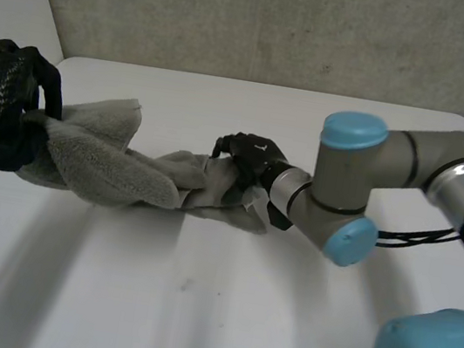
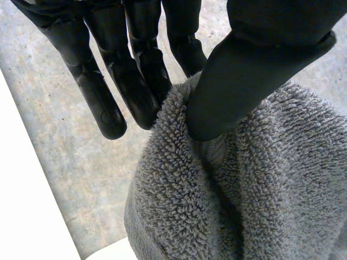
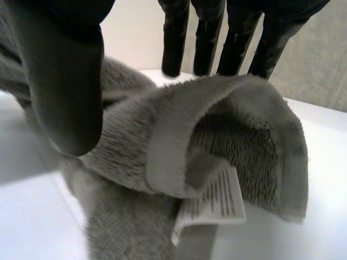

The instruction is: Fold the towel.

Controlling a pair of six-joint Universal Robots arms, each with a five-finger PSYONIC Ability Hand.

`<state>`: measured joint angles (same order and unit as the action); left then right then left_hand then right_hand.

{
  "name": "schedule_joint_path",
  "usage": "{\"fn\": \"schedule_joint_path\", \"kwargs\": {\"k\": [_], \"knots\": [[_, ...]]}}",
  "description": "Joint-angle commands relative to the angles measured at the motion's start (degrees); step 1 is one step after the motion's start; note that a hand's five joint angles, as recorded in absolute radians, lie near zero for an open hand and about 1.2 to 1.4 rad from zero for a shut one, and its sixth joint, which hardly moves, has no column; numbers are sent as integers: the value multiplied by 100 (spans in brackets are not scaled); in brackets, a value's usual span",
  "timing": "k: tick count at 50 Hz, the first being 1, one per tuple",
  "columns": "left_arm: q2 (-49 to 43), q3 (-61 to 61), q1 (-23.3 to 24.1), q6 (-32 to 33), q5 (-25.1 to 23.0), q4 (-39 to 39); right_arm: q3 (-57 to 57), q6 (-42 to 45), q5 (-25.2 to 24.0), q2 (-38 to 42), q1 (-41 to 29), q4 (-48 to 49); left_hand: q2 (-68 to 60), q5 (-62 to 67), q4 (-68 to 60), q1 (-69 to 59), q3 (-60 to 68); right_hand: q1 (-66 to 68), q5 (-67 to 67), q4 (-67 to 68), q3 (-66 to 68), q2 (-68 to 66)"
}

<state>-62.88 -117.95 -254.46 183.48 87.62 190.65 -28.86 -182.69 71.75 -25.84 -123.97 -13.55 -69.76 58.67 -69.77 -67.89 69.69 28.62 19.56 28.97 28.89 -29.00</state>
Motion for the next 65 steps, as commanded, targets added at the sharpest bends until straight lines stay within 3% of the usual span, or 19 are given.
{"fn": "schedule_joint_path", "kwargs": {"k": [1,2,3,9,12,14,17,22,27,33,36,41,47,50,53,55,58,61,65], "knots": [[-5,114,-25,-23,0,51,874,480,788,641,-49,63,-1024,1133,-1023,-1211,1031,2587,2493,2552,2560,-2549],[-5,114,-25,-23,0,51,935,672,919,641,-49,81,-1024,1133,-1023,-1211,1031,4585,4492,4551,4559,-4548],[-22,123,-25,-14,0,51,935,856,1033,598,-49,81,-1024,1133,-1023,-1211,1031,5132,5039,5098,5106,-5095],[-146,255,-113,-6,0,121,847,1184,1157,-9,-22,11,-1024,1133,-1023,-1211,1031,5138,5044,5103,5111,-5100],[-356,387,-236,-6,-17,157,338,1298,1087,-782,39,-121,-1024,1133,-1023,-1211,1031,5138,5044,5103,5111,-5100],[-488,484,-306,-14,-8,157,-467,1673,843,-1867,231,-401,-1024,1133,-1023,-1211,1031,5138,5044,5103,5111,-5100],[-770,712,-438,-23,0,157,-910,2036,639,-2426,338,-561,-1024,1133,-1023,-1211,1031,5138,5044,5103,5111,-5100],[-1200,967,-658,-32,18,104,-2866,3475,182,-4364,986,-1253,-1024,1133,-1023,-1211,1031,5138,5044,5103,5111,-5100],[-1717,1011,-824,-119,18,51,-4053,4117,-37,-5420,1663,-1370,-1024,1133,-1023,-1211,1031,5138,5044,5103,5111,-5100],[-2272,932,-851,-287,9,16,-5425,4987,-757,-5643,1963,-1396,-1024,1133,-1023,-1211,1031,5138,5044,5103,5111,-5100],[-2686,861,-816,-366,9,-19,-5727,5253,-794,-5608,2034,-1404,-1024,1133,-1023,-1211,1031,5138,5044,5103,5111,-5100],[-3371,897,-754,-357,-8,-19,-5948,5982,-733,-4827,2113,-1308,-1024,1133,-1023,-1211,1031,5138,5044,5103,5111,-5100],[-4065,1679,-675,-383,-114,-2,-5112,5851,-600,-4404,2096,-473,-1024,1133,-1023,-1211,1031,5138,5044,5103,5111,-5100],[-4206,2663,-570,-454,-184,-2,-3728,5107,-382,-4175,2070,1348,-1024,1133,-1023,-1211,1031,5138,5044,5103,5111,-5100],[-4206,3797,-394,-691,-158,25,-3451,4796,-346,-4193,2069,1909,-1024,1133,-1023,-1211,1031,5138,5044,5103,5111,-5100],[-4162,4333,-367,-920,-149,42,-3292,4008,-328,-4324,2096,3248,-1024,1133,-1023,-1211,1031,5138,5044,5103,5111,-5100],[-4048,5121,-367,-1767,8,130,-3476,3445,-267,-4683,2113,4041,-1024,1133,-1023,-1211,1031,5138,5044,5103,5111,-5100],[-3960,5133,-385,-2403,202,157,-3705,3179,-293,-4878,2149,4071,-1024,1133,-1023,-1211,1031,5138,5044,5103,5111,-5100],[-3995,4790,-394,-2642,220,130,-4435,2792,-574,-4975,2149,3632,-1024,1133,-1023,-1211,1031,5138,5044,5103,5111,-5100]]}}
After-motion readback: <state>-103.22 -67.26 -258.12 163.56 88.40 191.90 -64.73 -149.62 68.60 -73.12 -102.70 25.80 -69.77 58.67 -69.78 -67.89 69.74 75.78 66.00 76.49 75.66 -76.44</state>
